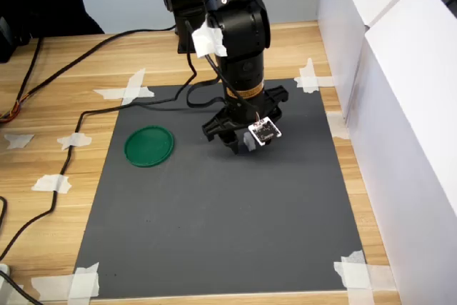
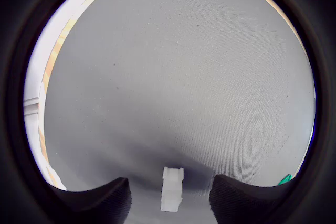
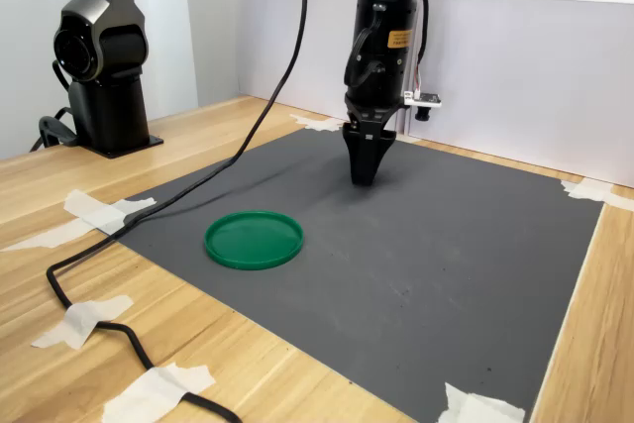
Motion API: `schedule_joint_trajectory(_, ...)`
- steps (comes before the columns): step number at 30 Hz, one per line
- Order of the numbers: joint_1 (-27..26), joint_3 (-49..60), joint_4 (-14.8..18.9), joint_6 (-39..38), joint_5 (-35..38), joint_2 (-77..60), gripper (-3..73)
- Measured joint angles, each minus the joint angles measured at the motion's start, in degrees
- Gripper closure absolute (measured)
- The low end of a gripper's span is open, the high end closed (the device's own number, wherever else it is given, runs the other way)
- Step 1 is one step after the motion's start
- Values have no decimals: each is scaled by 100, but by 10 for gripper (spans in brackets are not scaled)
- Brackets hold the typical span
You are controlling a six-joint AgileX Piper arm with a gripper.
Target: Grasp a white terminal and put it on the green lid.
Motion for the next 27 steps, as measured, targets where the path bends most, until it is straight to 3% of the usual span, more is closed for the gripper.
schedule_joint_trajectory(14,0,0,5,55,-40,0,599)
schedule_joint_trajectory(27,-10,0,0,15,133,-76,608)
